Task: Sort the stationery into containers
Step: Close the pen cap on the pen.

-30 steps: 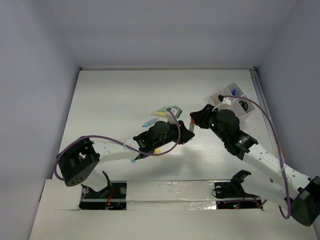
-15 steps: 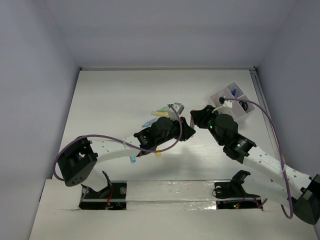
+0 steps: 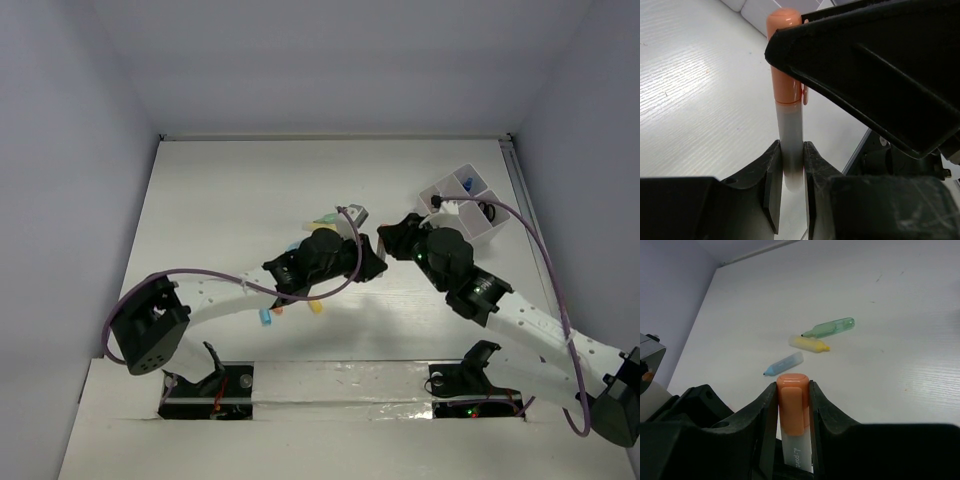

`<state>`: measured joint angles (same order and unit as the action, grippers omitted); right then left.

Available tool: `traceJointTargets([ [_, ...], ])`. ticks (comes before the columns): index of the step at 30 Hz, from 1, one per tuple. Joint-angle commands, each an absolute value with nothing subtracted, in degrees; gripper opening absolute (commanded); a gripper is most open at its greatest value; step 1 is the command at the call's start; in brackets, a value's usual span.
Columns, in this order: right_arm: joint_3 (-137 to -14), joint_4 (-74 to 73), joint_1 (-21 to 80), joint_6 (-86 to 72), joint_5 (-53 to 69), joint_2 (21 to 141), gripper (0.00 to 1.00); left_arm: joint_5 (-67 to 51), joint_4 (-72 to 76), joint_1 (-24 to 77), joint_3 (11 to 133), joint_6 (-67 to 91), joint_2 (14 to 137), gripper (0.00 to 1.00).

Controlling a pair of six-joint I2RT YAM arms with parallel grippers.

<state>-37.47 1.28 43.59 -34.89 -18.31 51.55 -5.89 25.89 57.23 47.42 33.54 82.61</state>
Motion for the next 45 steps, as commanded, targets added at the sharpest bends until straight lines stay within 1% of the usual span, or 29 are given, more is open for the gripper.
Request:
traceJointTargets([
  [1,-39.11,-8.96,46.49,-35.42,-4.85,53.70,0.00,-1.32,35.77,54.84,54.05,30.94,79.10,0.00],
  [6,-38.76,-10.54,46.49,-35.77,-5.10,51.77,0.00,-0.53,34.81,54.84,54.93,29.71,77.79,0.00],
  [14,-34.99,-9.59,46.49,-37.44,1.56,52.21,0.00,-0.96,33.31,52.82,59.05,27.77,76.91,0.00],
  [16,-33.50,-9.14,48.24,-38.58,1.76,52.73,0.00,-1.32,32.70,51.94,60.11,27.33,76.73,0.00],
  [23,-29.98,-8.00,53.25,-42.80,-2.55,53.35,0.00,-2.20,30.32,48.26,65.30,26.10,76.12,0.00],
  [28,-28.21,-8.17,55.37,-45.09,-4.56,53.44,0.00,-3.87,29.71,45.18,66.00,26.98,74.80,0.00],
  [30,-29.08,-8.79,55.37,-45.44,-6.14,52.91,0.00,-5.35,29.71,45.18,64.43,27.94,74.44,0.00],
  [32,-30.66,-10.10,55.37,-45.27,-10.44,51.60,0.00,-6.24,29.62,46.57,62.24,29.09,73.92,0.00],
  [33,-31.89,-10.80,55.37,-44.92,-12.63,51.24,0.00,-6.33,29.62,47.10,59.09,29.61,73.57,0.00],
  [34,-34.78,-12.03,55.37,-43.87,-16.83,51.24,0.00,-6.42,29.71,47.63,57.41,30.40,73.22,0.00],
  [35,-36.37,-12.56,55.37,-43.34,-18.88,51.59,0.00,-6.50,29.53,48.25,54.35,30.85,72.60,0.02],
  [36,-37.95,-12.74,54.85,-42.55,-21.07,52.20,0.00,-7.20,28.92,48.25,52.92,31.46,72.34,0.13],
  [38,-42.33,-12.83,51.70,-39.82,-25.83,54.82,0.00,-7.82,28.04,48.78,50.46,31.90,71.64,0.23],
  [39,-43.49,-12.40,49.94,-38.77,-26.88,55.63,0.00,-7.82,26.73,49.91,48.27,31.82,70.50,0.37],
  [40,-44.64,-10.57,47.83,-37.72,-26.46,56.50,0.00,-7.65,26.02,50.44,47.38,31.64,69.71,0.43],
  [41,-46.48,-9.50,42.51,-36.14,-25.24,57.82,0.00,-7.30,25.15,50.45,46.50,31.12,68.31,0.50],
  [42,-47.10,-8.36,39.84,-35.51,-23.75,58.44,0.00,-6.60,23.14,51.32,45.02,31.03,67.42,0.63],
  [44,-48.60,-6.25,35.44,-33.59,-22.15,59.67,0.00,-6.07,21.45,52.03,42.90,30.59,64.36,0.74],
  [45,-50.34,-6.24,32.29,-32.88,-22.50,60.81,0.00,-5.46,19.97,52.64,42.19,30.41,63.21,0.81],
])
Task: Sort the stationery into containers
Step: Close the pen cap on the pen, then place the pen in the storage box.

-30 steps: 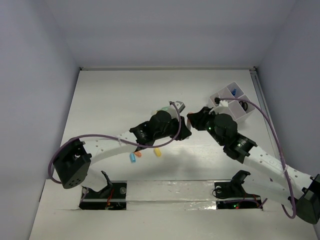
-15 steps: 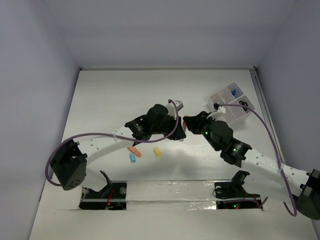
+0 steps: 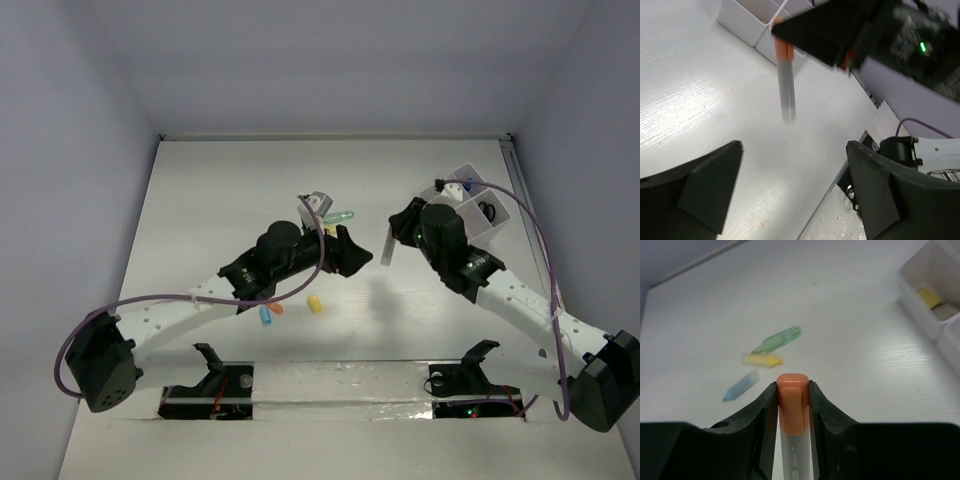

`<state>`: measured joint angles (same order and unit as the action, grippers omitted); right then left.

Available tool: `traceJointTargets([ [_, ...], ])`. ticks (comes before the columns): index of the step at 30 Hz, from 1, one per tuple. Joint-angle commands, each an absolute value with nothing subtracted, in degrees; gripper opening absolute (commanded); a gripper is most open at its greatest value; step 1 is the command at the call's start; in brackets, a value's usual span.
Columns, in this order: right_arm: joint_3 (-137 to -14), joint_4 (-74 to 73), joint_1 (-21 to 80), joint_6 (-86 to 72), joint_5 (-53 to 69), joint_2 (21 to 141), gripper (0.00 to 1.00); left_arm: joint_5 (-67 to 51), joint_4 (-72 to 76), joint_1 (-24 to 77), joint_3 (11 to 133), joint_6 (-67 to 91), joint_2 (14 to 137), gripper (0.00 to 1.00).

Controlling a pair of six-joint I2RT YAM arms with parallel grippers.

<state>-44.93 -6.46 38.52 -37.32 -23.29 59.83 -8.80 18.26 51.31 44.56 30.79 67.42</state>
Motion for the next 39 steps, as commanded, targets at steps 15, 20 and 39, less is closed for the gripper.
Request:
traceJointTargets([
  [15,-47.55,5.26,13.54,-11.88,-39.45,63.98,0.00,6.93,-2.62,53.17,47.71,18.47,38.60,0.99],
  [20,-44.74,17.29,13.54,-5.55,-41.31,66.53,0.00,15.01,-7.29,53.17,47.64,13.54,34.55,0.99],
  [39,-36.66,36.30,13.54,1.67,-36.21,77.87,0.00,18.46,-4.92,52.65,41.84,11.25,31.64,0.99],
])
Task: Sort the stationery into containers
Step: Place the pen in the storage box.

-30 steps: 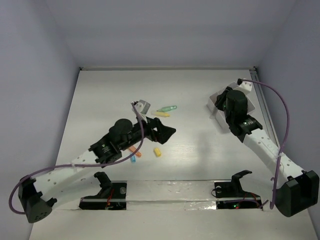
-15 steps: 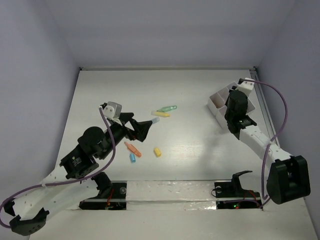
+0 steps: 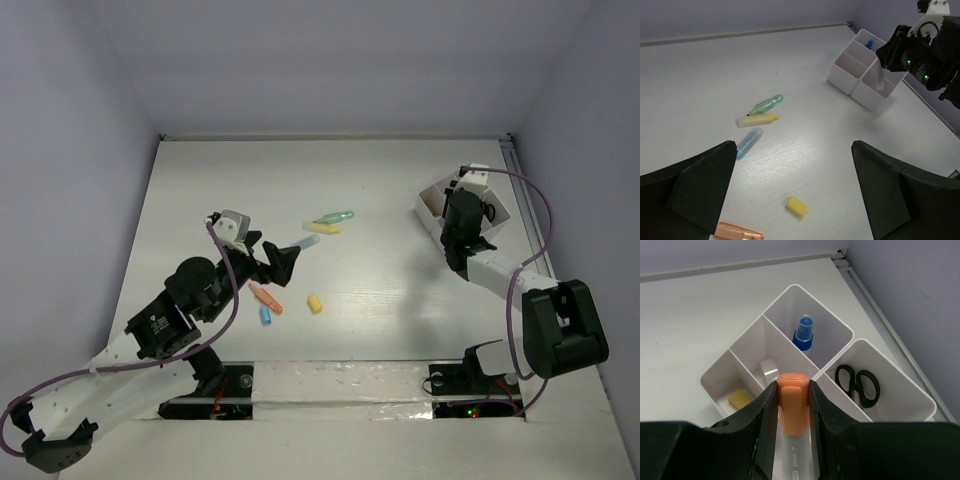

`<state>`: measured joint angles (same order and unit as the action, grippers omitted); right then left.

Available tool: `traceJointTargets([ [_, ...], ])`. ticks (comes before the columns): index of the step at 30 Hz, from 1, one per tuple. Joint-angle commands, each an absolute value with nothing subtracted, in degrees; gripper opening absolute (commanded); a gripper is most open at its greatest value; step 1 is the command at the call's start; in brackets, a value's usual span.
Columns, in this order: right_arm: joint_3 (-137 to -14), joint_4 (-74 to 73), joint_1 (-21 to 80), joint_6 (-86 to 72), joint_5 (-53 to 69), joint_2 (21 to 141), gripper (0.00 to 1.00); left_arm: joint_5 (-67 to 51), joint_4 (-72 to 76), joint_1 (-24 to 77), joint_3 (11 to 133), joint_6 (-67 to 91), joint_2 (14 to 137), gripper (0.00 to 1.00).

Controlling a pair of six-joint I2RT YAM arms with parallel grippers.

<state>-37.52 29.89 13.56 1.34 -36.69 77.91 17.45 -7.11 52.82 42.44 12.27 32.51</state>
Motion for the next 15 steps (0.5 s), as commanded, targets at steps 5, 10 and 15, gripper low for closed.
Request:
traceJointTargets([
  [5,-34.98,36.30,13.54,1.32,-35.42,76.38,0.30,18.02,-4.92,52.12,41.84,11.25,31.99,0.99],
  [10,-35.50,34.20,13.54,1.14,-34.63,73.49,0.66,17.67,-4.83,52.12,41.84,11.34,32.17,0.99],
  [15,-38.75,26.56,13.54,-1.83,-31.30,69.53,0.77,17.75,-4.83,51.07,41.66,11.60,31.99,0.99],
])
